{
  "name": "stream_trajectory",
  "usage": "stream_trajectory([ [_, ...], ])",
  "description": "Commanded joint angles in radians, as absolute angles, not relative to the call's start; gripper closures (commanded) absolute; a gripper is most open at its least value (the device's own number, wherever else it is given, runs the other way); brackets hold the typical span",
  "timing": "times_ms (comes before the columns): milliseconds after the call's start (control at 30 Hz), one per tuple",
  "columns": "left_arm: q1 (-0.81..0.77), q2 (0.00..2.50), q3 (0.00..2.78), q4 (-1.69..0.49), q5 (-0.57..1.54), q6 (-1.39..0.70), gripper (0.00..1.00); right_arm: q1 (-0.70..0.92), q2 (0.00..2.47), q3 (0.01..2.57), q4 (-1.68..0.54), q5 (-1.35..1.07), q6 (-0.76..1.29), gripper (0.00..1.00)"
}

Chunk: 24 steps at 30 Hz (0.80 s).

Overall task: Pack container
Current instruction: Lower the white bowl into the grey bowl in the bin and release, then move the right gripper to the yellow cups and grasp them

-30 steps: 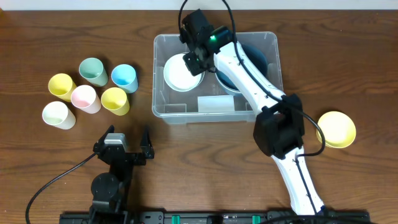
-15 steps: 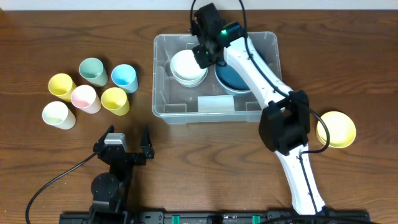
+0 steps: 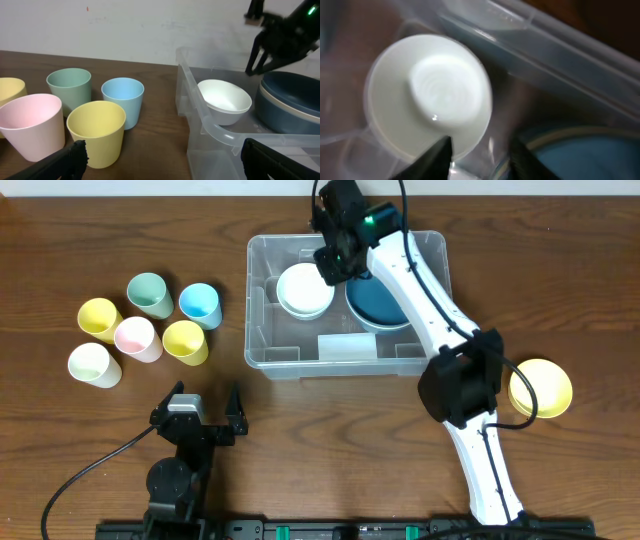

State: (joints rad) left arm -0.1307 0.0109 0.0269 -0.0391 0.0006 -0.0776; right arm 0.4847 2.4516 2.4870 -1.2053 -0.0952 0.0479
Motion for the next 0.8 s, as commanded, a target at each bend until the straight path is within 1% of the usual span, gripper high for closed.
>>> stream_trajectory([
  [0, -0.126, 0.004, 0.004, -0.072, -0.010, -0.075, 0.02, 0.490, 2.402, 2.680, -1.303, -0.117, 0.044, 0.50],
  [100, -0.125, 0.004, 0.004, -0.072, -0.010, -0.075, 0.02, 0.461, 2.334, 2.832, -1.430, -0.071, 0.051, 0.42],
  [200, -0.126, 0.004, 0.004, -0.072, -0.010, -0.075, 0.02, 0.398, 2.225, 2.951, -1.542, -0.009, 0.086, 0.35],
  [300, -0.126, 0.004, 0.004, -0.072, -0.010, -0.075, 0.02, 0.312, 2.114, 2.984, -1.607, 0.014, 0.120, 0.33],
  [433, -0.126, 0.004, 0.004, -0.072, -0.010, -0.075, 0.02, 0.127, 1.987, 2.981, -1.699, 0.007, 0.176, 0.31],
  [467, -0.126, 0.004, 0.004, -0.072, -0.010, -0.075, 0.02, 0.072, 1.961, 2.959, -1.699, -0.031, 0.169, 0.30],
  [533, -0.125, 0.004, 0.004, -0.072, -0.010, -0.075, 0.02, -0.036, 1.914, 2.896, -1.699, -0.086, 0.233, 0.30],
  [600, -0.125, 0.004, 0.004, -0.072, -0.010, -0.075, 0.02, -0.123, 1.883, 2.812, -1.699, -0.111, 0.249, 0.29],
  [700, -0.126, 0.004, 0.004, -0.072, -0.010, -0.075, 0.02, -0.219, 1.848, 2.615, -1.699, -0.104, 0.269, 0.26],
  [767, -0.126, 0.004, 0.004, -0.072, -0.010, -0.075, 0.02, -0.264, 1.843, 2.473, -1.699, -0.099, 0.269, 0.26],
])
